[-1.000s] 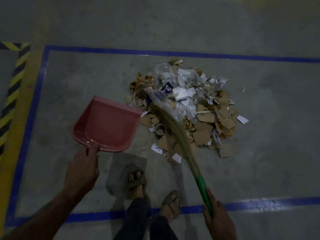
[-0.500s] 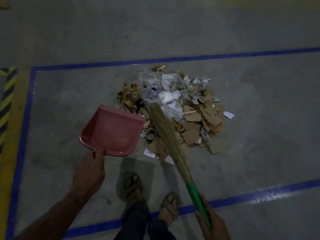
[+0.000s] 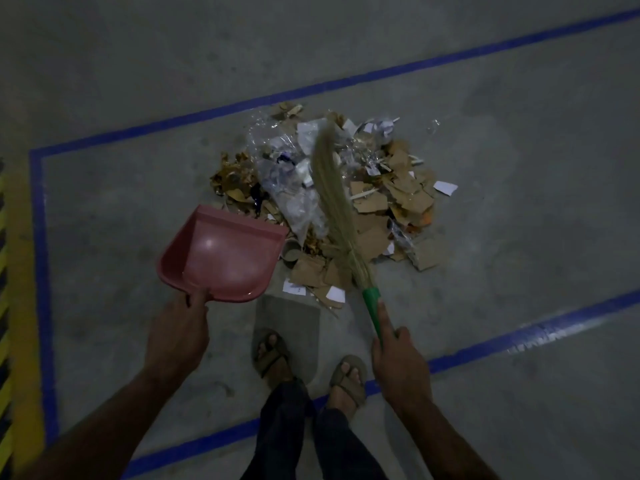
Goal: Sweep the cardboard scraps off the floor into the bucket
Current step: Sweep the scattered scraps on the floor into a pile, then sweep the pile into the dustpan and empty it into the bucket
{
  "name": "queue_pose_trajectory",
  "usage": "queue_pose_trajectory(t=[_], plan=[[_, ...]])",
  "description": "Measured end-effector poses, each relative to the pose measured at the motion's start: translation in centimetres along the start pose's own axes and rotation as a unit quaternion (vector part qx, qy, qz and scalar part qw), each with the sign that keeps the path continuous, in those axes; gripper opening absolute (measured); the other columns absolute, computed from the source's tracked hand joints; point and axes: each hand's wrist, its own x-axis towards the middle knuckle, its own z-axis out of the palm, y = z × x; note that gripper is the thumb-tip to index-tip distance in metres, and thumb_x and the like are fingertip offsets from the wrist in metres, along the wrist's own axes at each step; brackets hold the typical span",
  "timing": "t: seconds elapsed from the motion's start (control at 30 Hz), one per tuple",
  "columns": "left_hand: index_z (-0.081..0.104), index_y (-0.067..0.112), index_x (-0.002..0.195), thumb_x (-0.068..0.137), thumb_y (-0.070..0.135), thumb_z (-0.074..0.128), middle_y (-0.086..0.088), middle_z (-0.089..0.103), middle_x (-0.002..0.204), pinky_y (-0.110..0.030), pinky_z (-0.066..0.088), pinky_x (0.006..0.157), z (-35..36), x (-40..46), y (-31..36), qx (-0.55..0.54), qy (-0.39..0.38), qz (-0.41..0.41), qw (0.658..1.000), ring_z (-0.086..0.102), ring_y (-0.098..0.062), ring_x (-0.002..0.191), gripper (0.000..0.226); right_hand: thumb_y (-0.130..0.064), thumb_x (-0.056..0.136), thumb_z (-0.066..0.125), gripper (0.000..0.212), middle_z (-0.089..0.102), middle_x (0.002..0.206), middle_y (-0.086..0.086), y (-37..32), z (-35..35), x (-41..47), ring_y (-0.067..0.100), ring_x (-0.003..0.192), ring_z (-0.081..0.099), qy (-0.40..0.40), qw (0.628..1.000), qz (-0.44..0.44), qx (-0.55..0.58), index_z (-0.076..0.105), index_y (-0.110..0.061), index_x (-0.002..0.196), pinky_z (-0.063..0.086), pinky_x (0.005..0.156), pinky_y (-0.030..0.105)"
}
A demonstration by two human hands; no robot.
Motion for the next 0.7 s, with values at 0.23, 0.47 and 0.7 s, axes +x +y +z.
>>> queue_pose_trajectory(t=[0.23,0.47,0.7], plan=[[0.056,0.002,0.126,0.083,0.011,0.046,-0.022,0.053,0.08,-0.039,0.028,0.054,2.2,1.3,0.7,0.034,0.031,0.036,0.998,0.053,-0.038,0.059,0.045,-0.052,0.104,0.029,0.063,0.045,0.088,0.001,-0.8,-0.8,4.5,0.016,0.063,0.047,-0.011,0.999,-0.003,0.039,-0.009,-0.045,0.154,0.035,0.05,0.03],[0.058,0.011,0.12,0.078,0.02,0.046,-0.018,0.058,0.085,-0.043,0.044,0.054,4.3,1.9,-1.9,0.019,-0.057,0.016,0.998,0.059,-0.04,0.067,0.045,-0.037,0.101,0.048,0.066,0.048,0.095,0.004,-1.7,0.4,6.5,0.014,0.066,0.046,0.003,0.998,-0.011,0.058,0.013,-0.034,0.157,0.036,0.05,0.03],[0.056,0.017,0.132,0.084,0.019,0.046,-0.015,0.06,0.091,-0.042,0.044,0.057,3.5,5.5,-8.1,0.023,-0.099,0.052,0.993,0.061,-0.04,0.071,0.049,-0.041,0.102,0.043,0.068,0.048,0.096,0.007,-5.4,1.1,6.8,0.022,0.062,0.049,0.025,0.999,0.034,0.02,0.007,-0.034,0.158,0.051,0.051,0.04]])
